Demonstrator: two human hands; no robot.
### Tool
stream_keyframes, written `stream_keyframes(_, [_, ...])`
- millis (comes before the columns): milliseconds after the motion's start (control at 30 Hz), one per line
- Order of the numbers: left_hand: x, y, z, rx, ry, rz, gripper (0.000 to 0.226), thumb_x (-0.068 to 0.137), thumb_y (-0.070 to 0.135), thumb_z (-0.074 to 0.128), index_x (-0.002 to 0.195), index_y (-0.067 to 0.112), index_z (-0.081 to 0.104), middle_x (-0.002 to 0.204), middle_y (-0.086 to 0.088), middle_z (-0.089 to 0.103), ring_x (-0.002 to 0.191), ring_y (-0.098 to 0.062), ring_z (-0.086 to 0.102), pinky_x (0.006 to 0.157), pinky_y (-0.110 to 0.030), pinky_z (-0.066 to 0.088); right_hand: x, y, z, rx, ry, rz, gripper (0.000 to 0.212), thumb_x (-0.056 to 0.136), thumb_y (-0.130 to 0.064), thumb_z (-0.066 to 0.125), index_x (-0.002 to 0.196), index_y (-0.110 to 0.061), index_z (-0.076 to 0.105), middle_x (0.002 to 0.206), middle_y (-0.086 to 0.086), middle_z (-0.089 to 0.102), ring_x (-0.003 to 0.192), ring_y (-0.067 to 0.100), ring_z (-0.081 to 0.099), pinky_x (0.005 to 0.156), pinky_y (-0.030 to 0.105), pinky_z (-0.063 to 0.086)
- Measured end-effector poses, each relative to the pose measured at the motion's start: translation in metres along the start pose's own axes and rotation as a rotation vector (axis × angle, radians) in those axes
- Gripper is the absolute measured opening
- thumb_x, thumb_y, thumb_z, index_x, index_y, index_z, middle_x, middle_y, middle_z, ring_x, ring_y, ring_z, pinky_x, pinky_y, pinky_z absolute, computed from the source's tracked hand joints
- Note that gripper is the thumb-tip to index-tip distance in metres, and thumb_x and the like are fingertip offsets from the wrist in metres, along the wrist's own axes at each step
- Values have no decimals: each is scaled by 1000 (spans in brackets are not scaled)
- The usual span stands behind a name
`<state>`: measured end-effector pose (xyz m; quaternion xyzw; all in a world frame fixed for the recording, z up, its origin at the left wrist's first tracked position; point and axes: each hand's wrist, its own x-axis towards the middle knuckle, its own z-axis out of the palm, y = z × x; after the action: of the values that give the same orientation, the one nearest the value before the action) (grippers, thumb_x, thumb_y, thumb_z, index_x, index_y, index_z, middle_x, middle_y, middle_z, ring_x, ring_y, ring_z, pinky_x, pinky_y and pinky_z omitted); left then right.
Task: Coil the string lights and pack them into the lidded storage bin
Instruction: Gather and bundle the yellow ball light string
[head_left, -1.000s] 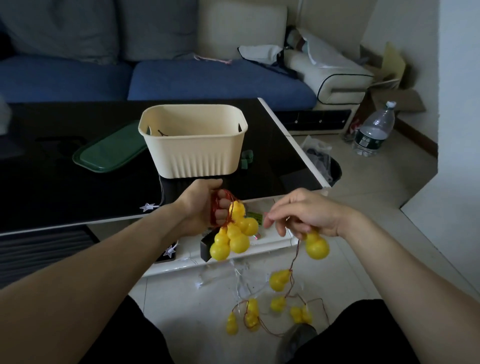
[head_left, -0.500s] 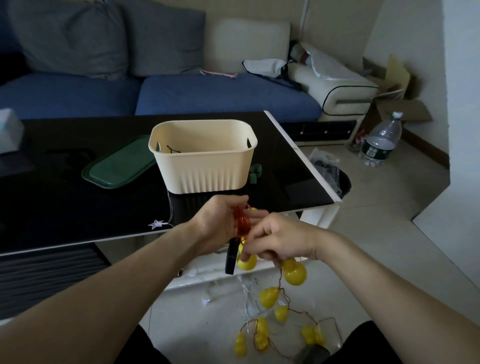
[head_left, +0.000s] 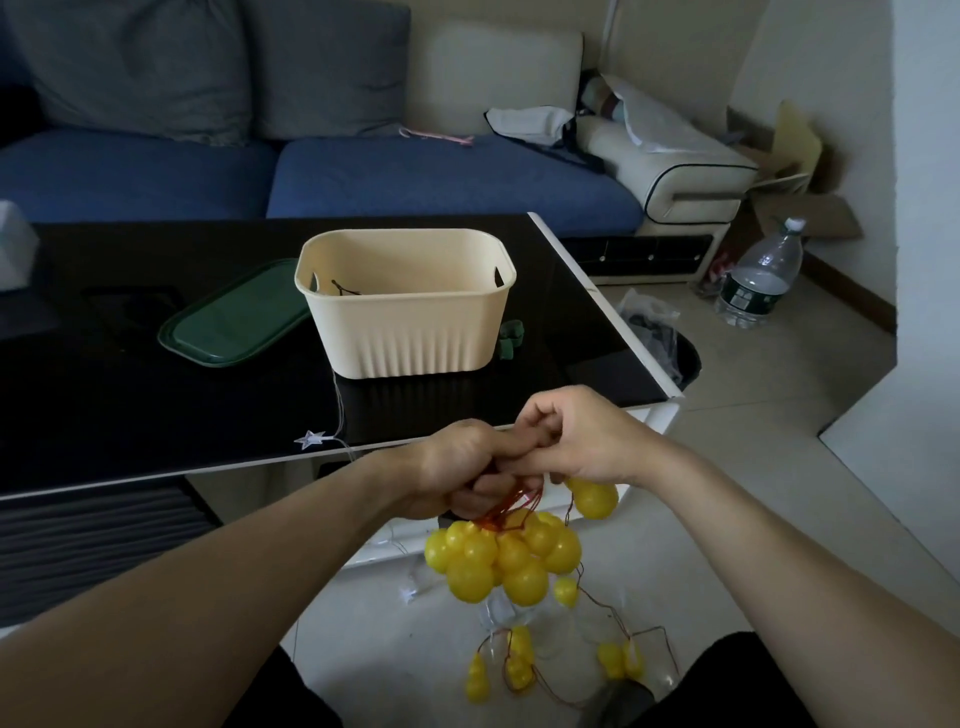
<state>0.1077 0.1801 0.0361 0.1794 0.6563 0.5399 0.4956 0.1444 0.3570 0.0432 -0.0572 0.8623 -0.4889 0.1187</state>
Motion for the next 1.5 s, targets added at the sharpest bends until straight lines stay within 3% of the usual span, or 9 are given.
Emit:
stream_keyframes(200, [-4,1,4,8,-31,18,51,103,45,38,79,5,58,43,1,26,33,-12,26,37,-22,25,-6,10,-12,226,-236,37,21,84,-15,79,97,-6,65,86,12,75,79,20,71,74,33,56])
stream_keyframes(367, [-8,4,-8,0,20,29,46,103,40,39,67,13,49,40,3,27,32,-10,21,40,-25,13,-6,22,-17,228,-204,172,60,80,-48,77,105,6,67,80,4,64,72,14,59,67,25,48])
stream_keyframes(533, [-10,1,-24,-51,172,-11,48,105,38,36,62,17,40,39,3,25,30,-10,18,36,-20,10,-8,36,-28,204,-115,278,43,80,-55,76,77,-12,74,68,4,58,62,17,53,60,28,46])
stream_keyframes(733, [-17,-3,-47,-341,334,-14,42,102,41,36,65,21,37,46,5,22,34,-10,17,39,-22,10,-5,42,-29,123,21,298,29,95,-33,66,84,-6,70,59,0,53,58,16,52,63,31,51])
stream_keyframes(833, [-19,-2,-50,-482,371,34,35,100,36,39,69,20,37,55,2,28,41,-12,22,40,-24,19,-1,36,-24,65,60,220,25,99,-27,63,86,-7,70,59,-3,56,59,15,52,61,31,48])
stream_keyframes(1067, [-19,2,-49,-656,323,190,24,95,25,47,74,14,44,72,-10,58,57,-22,52,58,-30,47,2,10,-9,11,43,55,17,95,-23,68,82,-13,71,56,-6,58,49,1,49,50,12,39])
stream_keyframes(1200, [-19,6,-42,-725,296,270,26,98,21,43,75,9,48,95,-24,70,75,-31,70,68,-34,59,5,4,3,-45,30,-12,14,92,-23,72,80,-16,72,61,-1,64,58,10,57,55,16,44])
stream_keyframes(1400, [-17,15,-27,-730,240,353,28,99,17,37,80,4,53,117,-33,64,109,-40,66,103,-46,47,7,-11,20,-171,14,-48,16,90,-26,74,79,-13,74,66,1,69,59,9,60,61,30,49])
stream_keyframes(1500, [-15,13,-22,-635,222,333,20,98,13,39,85,4,52,115,-33,65,110,-39,66,100,-47,48,6,-17,28,-239,-7,-36,16,90,-26,74,78,-15,74,62,-6,66,56,-2,57,56,17,44])
